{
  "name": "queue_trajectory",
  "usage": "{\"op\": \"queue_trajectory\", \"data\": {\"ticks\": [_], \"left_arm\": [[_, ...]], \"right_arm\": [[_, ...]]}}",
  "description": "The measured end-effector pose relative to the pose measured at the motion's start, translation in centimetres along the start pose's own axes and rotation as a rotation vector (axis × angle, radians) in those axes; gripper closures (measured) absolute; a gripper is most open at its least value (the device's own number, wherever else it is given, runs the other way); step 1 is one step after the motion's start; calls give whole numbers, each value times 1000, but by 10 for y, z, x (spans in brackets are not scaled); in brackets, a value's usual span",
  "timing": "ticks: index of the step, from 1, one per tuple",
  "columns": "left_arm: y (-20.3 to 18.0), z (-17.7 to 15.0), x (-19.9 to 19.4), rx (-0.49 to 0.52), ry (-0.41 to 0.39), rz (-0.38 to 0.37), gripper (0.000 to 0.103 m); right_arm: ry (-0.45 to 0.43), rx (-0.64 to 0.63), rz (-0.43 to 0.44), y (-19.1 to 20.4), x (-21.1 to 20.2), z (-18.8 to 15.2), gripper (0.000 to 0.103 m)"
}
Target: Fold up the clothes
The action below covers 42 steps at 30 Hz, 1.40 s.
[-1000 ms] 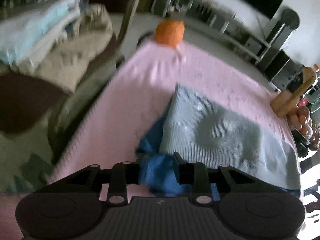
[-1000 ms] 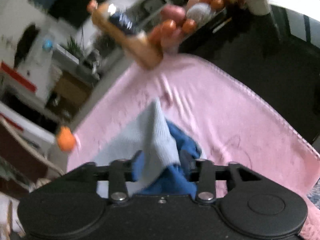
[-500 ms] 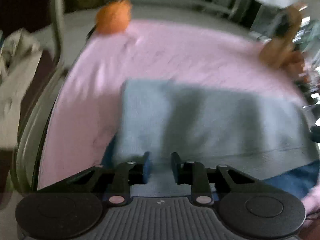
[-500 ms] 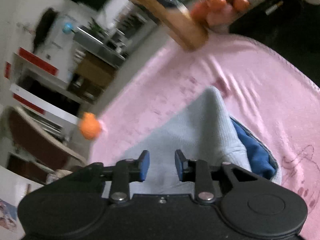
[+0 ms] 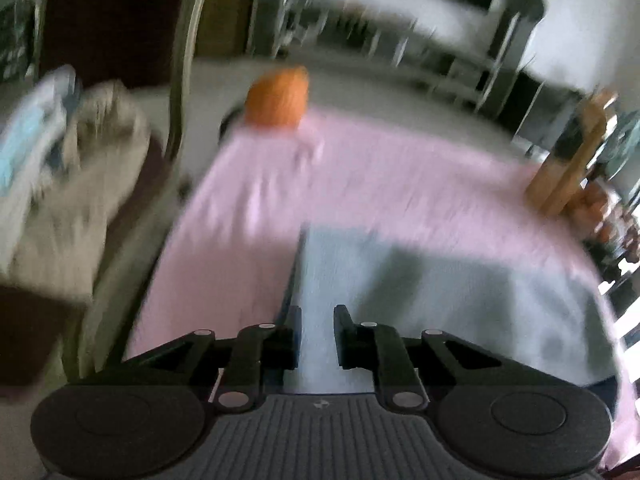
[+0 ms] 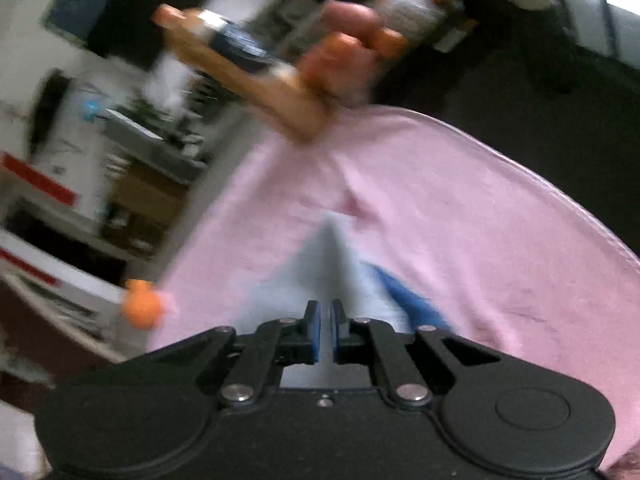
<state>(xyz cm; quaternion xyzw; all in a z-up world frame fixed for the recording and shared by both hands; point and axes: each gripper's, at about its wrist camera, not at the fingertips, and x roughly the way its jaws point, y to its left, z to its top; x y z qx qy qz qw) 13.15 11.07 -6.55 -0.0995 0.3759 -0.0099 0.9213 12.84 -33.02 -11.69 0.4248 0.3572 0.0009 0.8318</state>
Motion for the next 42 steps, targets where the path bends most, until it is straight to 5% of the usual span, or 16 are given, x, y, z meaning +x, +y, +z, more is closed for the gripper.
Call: {"op": "queue_trajectory", "data": {"ticks": [4,9,13,16,20,24,27,29,31,34,38,40,42], "left_arm": [[-18,34,-13,29,-76,-77,78],[-46,54,36,156,-45,-36,78],[-42,32,85,170,45,-11,86],[-44,27,93,157,98,-81,84],[-63,32,93,232,16,-127,84],[-76,27,127,209,92,-203,85],[-64,18,149,157,126,-144,82],[-52,18,157,113,143,-109,91],[-34,22,157,63,150,-71,90],[-10,30,148,-22,138,-29,90],[16,42,134,-132,116,15,91],[17,47,121,-147,77,38,91],[10,53,107,-119,15,48,90]], "right_arm": [[-15,-98,83,49,-5,20,94],[-14,-250,149,99,25,31,87],[13,-206,177,81,74,21,87],[99,-13,96,45,108,19,87],[125,27,103,43,122,19,87],[269,48,266,50,154,-5,87],[320,-78,199,54,174,-17,87],[334,-23,140,34,180,-14,103],[348,86,147,9,181,-8,103],[197,140,23,-16,153,12,103],[-17,315,-10,-50,107,29,102],[-95,305,-96,-52,91,34,92],[-119,354,-47,-56,82,34,92]]}}
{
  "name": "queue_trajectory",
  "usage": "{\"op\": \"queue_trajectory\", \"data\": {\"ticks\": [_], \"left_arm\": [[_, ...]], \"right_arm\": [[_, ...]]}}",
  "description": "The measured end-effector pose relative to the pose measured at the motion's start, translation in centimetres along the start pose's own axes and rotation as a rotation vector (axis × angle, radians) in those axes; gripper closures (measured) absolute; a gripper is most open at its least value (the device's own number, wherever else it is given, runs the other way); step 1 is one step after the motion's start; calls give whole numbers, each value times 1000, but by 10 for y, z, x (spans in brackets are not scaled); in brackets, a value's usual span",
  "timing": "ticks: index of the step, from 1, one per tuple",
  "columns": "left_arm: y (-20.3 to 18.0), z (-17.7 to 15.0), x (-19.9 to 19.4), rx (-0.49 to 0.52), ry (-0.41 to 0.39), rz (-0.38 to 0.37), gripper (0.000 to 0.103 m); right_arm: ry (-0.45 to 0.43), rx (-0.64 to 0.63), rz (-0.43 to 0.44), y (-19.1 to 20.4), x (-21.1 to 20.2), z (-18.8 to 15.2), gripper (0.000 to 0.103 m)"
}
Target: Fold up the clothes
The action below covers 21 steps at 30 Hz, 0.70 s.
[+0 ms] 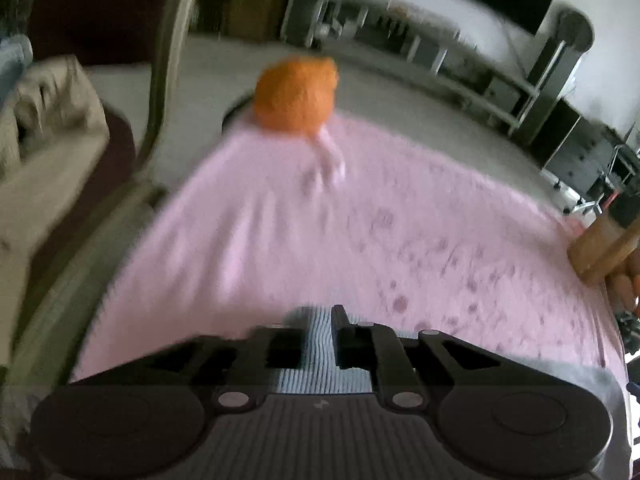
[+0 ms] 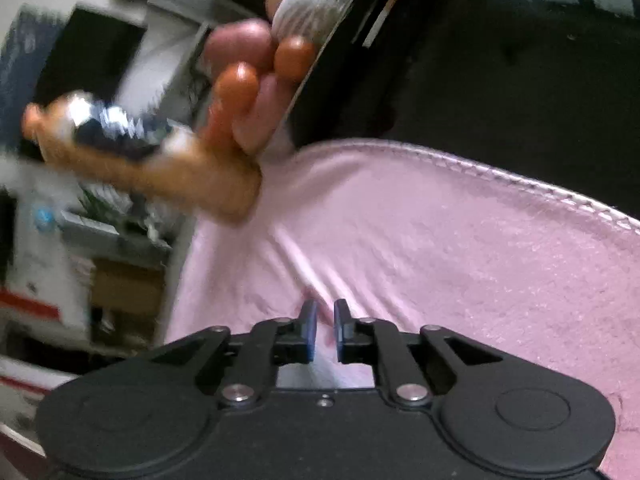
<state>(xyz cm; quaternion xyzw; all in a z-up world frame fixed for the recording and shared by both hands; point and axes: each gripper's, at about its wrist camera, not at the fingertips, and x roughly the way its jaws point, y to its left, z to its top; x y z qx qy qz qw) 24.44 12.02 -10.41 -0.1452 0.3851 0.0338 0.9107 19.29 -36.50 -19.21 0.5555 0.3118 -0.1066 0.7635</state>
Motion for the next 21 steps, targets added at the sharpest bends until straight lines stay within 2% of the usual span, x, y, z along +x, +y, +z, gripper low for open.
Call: {"op": "queue_trajectory", "data": {"ticks": [1,4,7,10,12,13,14,15,17,18,21], "left_arm": [[-4,2,-5,24,-26,-9,88],[-16,4,-3,100,-58,13,86],[-19,2,18,132,-5,31,86],[-14,-2,37,146,83,16,86],[-10,-6,47,149,110,65,83],[-8,-6,48,139,107,73,84],[-5,-5,49,130,104,81,84],[-3,-5,50,121,100,92,84],[2,-3,49,109,84,152,84],[5,-1,45,102,71,215,84],[25,7,25,26,45,306,85]], "right_arm": [[4,22,35,-1,-2,0,92],[42,-46,81,16,3,-10,92],[105,-168,74,44,26,-23,92],[208,-243,75,61,58,-40,92],[254,-260,51,61,70,-46,92],[272,-270,25,61,74,-49,94],[289,-280,-3,59,79,-51,103],[292,-282,-30,54,81,-50,103],[279,-225,-12,45,77,-43,103],[249,-219,-25,43,73,-39,103],[134,-136,-37,32,45,-25,101]]}}
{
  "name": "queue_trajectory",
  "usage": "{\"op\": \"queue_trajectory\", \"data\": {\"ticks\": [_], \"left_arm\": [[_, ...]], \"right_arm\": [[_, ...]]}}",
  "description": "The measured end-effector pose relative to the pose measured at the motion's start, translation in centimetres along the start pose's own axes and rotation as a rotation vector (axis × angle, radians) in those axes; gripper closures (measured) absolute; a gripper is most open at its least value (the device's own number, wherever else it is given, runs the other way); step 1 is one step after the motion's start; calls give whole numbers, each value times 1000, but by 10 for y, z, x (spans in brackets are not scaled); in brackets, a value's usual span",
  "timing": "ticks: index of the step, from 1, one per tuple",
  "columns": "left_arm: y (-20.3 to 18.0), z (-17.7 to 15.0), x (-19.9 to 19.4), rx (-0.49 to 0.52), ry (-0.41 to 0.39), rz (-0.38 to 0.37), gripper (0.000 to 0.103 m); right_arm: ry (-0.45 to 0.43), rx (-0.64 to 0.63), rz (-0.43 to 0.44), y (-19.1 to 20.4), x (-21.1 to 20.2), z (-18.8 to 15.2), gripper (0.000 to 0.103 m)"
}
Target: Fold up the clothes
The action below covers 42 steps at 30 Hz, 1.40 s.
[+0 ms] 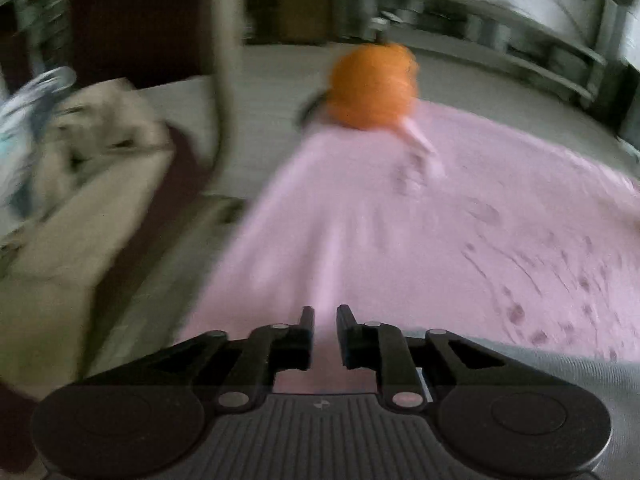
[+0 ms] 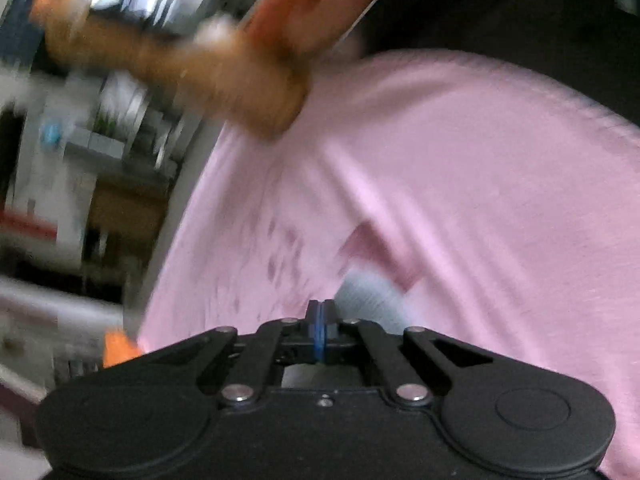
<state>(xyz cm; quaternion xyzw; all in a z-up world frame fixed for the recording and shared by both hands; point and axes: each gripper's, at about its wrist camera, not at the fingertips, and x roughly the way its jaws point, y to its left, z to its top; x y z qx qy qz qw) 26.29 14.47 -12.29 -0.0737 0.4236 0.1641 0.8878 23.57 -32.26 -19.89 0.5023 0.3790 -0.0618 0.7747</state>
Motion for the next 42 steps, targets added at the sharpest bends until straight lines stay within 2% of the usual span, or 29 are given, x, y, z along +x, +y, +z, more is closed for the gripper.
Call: {"op": "queue_trajectory", "data": {"ticks": [2,6,8,12,15,17,18,20,22,26,29,30,31,33,34,39,41,42], "left_arm": [[16,1,-21,-37,-14,-24,83],[28,-14,-71,-16,-85,-87,77],[30,-30,-93,6,-116,-97,74],[29,-67,-114,73,-96,-115,72],[22,-93,-117,143,-38,-153,74],[18,-110,-118,189,1,-183,86],[14,-116,-118,206,20,-215,87],[6,-124,-118,236,31,-248,86],[-4,-127,-118,280,15,-241,86],[-19,-132,-117,353,-6,-255,86],[-21,-137,-105,385,46,-262,83],[-22,-139,-98,400,68,-222,80],[-22,-141,-92,417,87,-176,78],[-17,-141,-93,422,79,-168,78],[-14,-142,-94,419,79,-162,78],[1,-143,-104,395,66,-149,79],[6,-142,-111,373,50,-180,79],[8,-142,-114,360,41,-206,79]], "right_arm": [[-53,74,41,-9,-31,1,84],[-102,110,167,-20,-89,-4,80],[-106,87,207,-22,-113,-7,70],[-37,103,306,-48,-151,-31,64],[-20,56,257,-50,-161,-50,61],[1,6,214,-46,-162,-60,61],[10,-22,193,-44,-162,-65,61],[15,-135,130,-30,-159,-78,64],[25,-264,65,-12,-152,-94,71],[153,-381,43,8,-122,-121,73],[260,-364,30,8,-98,-130,74],[282,-351,19,5,-93,-129,74],[300,-340,-8,3,-87,-128,76],[320,-336,-66,-5,-83,-128,100],[323,-334,-89,-8,-83,-127,103],[294,-337,-74,-22,-112,-124,103],[227,-344,-89,-28,-129,-120,82],[184,-340,-55,-31,-142,-117,81]]}}
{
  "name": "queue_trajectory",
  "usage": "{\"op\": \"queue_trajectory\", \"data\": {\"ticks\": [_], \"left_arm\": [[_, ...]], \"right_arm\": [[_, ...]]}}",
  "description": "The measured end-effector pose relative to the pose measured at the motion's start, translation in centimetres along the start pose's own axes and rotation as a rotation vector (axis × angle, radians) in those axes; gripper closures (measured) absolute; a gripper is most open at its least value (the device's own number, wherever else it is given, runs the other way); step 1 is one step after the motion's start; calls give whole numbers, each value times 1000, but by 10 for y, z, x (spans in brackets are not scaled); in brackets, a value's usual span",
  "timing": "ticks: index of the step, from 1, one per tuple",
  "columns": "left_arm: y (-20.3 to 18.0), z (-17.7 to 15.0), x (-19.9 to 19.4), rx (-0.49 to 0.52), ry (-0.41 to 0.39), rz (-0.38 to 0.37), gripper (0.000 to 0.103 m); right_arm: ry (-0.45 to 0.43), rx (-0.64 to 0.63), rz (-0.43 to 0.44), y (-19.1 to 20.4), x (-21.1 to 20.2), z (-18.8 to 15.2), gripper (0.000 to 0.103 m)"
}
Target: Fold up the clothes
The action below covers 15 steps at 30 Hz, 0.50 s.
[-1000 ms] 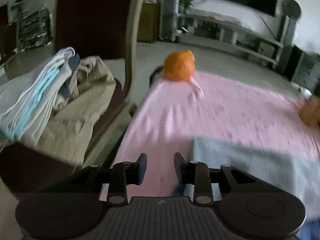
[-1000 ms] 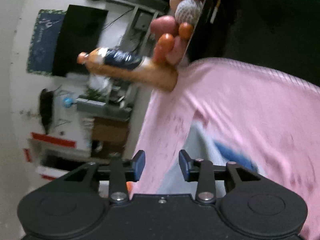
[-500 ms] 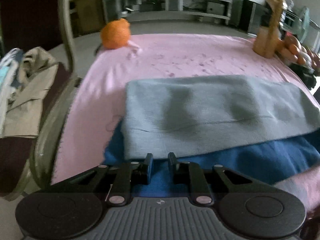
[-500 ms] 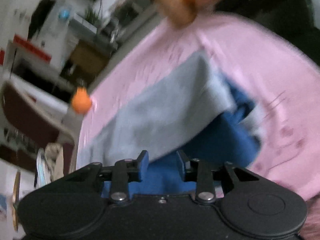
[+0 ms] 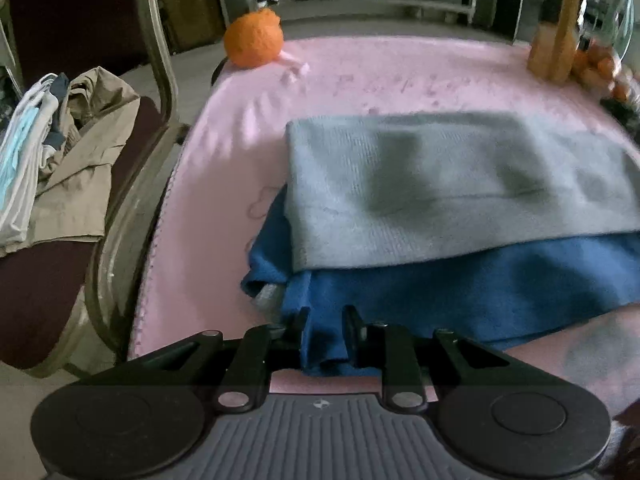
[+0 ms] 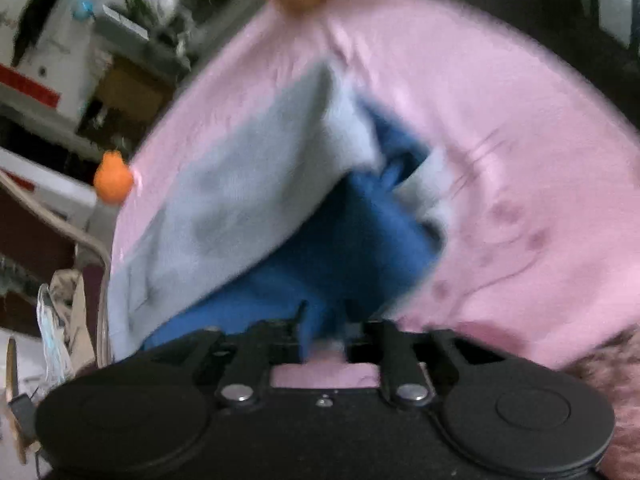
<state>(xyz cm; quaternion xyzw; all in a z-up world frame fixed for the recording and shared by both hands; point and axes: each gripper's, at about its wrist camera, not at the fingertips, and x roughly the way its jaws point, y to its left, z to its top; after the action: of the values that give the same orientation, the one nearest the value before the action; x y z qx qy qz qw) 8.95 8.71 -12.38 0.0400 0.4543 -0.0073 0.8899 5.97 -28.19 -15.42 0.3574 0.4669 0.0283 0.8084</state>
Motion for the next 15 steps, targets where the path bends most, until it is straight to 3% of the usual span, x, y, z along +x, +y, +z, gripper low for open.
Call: {"op": "queue_trajectory", "data": {"ticks": [3,6,8,15], "left_arm": [[-8,2,-10,-15,-41,-59,79],[-23,6,-14,0,-65,-94,79],[-34,7,-14,24,-70,-110,79],[-54,4,-10,94,-60,-140,79]], "right_arm": [[-132,63,97,-20,-31,2,75],[-196,214,80,-48,-41,5,60],[-166,283,84,-58,-35,5,55],[-94,247,31,-54,-8,-4,53]]}}
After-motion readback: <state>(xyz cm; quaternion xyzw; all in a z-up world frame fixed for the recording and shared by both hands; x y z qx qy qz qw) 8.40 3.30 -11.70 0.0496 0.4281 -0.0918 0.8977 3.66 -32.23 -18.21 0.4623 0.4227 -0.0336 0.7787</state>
